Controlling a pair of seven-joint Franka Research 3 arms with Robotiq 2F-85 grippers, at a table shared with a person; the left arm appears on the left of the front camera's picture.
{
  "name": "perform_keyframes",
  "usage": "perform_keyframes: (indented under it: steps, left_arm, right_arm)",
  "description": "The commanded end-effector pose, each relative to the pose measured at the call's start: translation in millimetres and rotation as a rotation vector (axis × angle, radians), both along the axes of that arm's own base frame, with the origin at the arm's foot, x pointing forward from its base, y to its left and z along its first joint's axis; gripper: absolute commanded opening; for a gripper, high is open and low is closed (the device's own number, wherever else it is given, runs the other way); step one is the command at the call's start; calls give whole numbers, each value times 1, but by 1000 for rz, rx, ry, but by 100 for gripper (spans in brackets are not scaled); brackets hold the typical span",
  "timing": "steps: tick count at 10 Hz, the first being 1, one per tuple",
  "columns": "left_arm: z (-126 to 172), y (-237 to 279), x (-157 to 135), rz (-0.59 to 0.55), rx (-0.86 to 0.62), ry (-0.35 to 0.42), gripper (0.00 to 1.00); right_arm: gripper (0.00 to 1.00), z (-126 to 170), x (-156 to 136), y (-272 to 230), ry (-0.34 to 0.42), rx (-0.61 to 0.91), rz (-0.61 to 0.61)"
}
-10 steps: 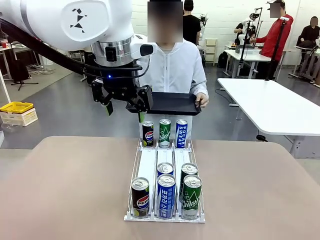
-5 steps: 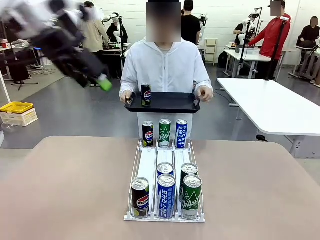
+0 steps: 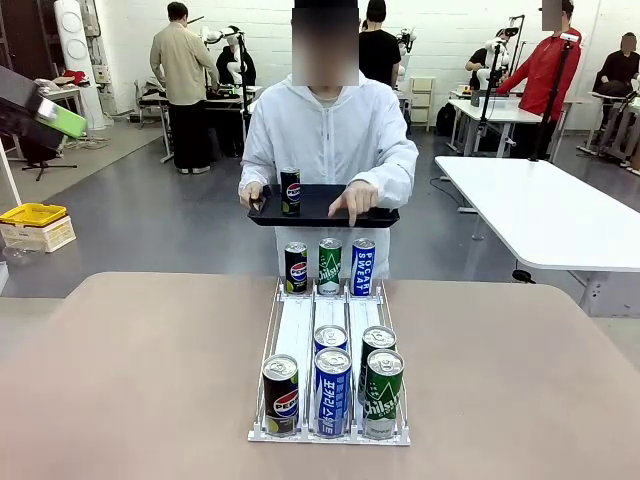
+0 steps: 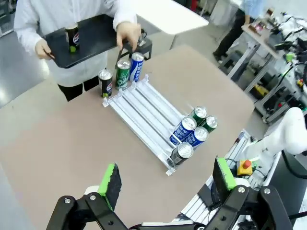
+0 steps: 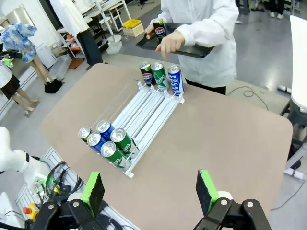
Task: Retrieve and hand over the desired beverage to the person.
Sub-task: Pick up another can of the same type that the person held from the Automatic Can Dispenser.
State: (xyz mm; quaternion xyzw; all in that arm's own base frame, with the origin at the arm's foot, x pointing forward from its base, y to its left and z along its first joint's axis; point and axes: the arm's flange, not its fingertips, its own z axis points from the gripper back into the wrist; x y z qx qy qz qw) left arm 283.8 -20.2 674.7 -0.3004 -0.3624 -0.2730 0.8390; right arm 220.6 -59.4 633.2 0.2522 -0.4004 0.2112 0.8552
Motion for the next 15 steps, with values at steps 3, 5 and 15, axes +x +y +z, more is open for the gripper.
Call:
perform_keyframes:
  steps: [3, 5, 15]
  left_arm:
    - [2, 5, -1, -28, -57, 18, 100]
    - [4, 5, -3, -4, -44, 2, 100]
    - [4, 5, -3, -4, -44, 2, 100]
  right_arm:
    - [100, 0, 1, 1, -5, 15, 26]
    - [100, 0, 1, 1, -5, 15, 26]
    - [100, 0, 1, 1, -5, 15, 26]
